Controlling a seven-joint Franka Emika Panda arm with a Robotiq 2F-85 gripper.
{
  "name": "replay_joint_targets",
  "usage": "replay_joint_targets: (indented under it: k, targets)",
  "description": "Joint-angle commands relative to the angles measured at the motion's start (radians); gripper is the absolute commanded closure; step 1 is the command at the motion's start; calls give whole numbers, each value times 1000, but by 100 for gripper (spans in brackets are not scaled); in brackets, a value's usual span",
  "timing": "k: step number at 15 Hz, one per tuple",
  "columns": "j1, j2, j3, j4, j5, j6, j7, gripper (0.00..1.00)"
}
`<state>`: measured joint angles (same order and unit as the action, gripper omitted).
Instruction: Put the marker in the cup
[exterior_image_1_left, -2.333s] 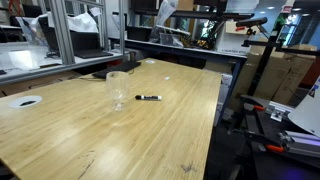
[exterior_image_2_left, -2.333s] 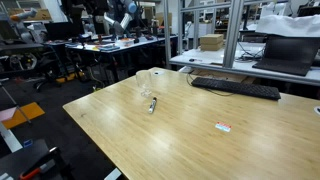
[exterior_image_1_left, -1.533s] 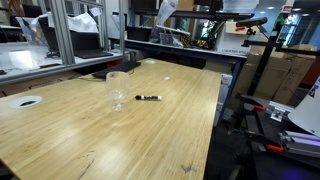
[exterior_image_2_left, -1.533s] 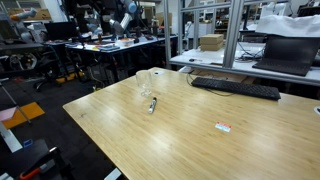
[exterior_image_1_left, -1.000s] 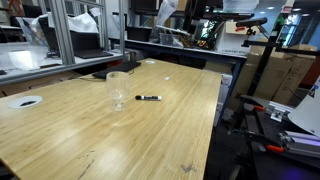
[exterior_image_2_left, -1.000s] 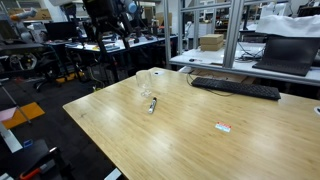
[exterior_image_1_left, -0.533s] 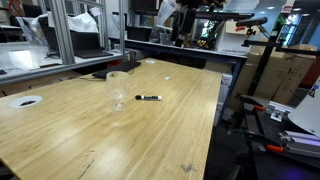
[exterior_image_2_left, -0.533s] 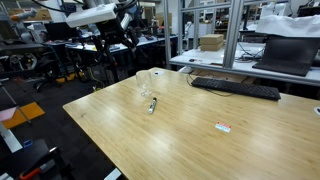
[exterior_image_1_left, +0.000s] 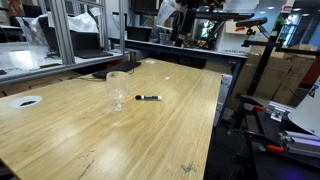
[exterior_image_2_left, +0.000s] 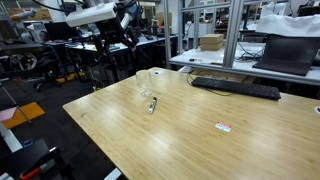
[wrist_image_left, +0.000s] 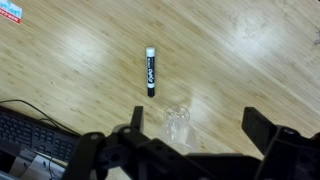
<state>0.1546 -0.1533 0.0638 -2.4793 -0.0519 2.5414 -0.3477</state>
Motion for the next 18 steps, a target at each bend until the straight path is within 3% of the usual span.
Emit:
replay_joint_targets:
  k: [1, 3, 6, 15, 18]
  targets:
    - [-1, 20, 0, 18, 20, -37, -26, 0]
    - [-8, 56, -3, 56, 16, -136, -40, 0]
    - [-31, 123, -14, 122, -14, -188, -87, 0]
    - [-95, 413, -8, 337, -73, -110, -175, 0]
    - [-104, 506, 3, 366, -67, -22, -159, 0]
